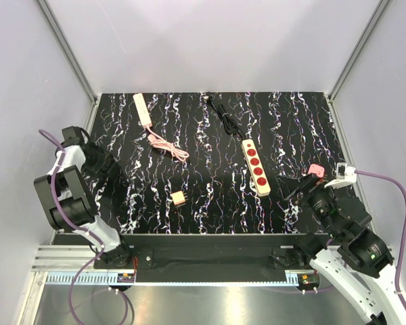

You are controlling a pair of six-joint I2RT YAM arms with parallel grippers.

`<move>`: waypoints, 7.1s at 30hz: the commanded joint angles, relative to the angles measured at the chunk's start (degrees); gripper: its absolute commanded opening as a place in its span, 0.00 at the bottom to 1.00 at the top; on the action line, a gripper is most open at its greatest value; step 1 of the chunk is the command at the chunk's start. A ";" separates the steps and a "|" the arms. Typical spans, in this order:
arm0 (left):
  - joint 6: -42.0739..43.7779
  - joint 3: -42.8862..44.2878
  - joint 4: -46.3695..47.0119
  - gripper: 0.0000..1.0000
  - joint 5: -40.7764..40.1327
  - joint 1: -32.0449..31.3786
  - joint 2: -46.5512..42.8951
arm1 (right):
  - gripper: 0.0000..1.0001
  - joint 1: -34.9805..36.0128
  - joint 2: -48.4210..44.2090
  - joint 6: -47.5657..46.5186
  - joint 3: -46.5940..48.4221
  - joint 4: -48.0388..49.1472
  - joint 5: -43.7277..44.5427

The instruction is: Insert the plug

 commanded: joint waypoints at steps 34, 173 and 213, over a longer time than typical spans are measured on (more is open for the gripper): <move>22.91 6.75 4.52 0.00 24.16 -46.56 -18.06 | 1.00 0.33 -1.06 3.34 -1.80 -3.26 2.43; -10.38 -5.55 20.16 0.99 45.97 -45.61 -20.86 | 0.00 15.01 43.59 -35.06 4.35 28.12 -26.23; -58.56 -23.93 81.78 0.00 44.57 -55.54 -20.17 | 0.61 15.01 36.65 -26.10 -1.54 48.94 -25.97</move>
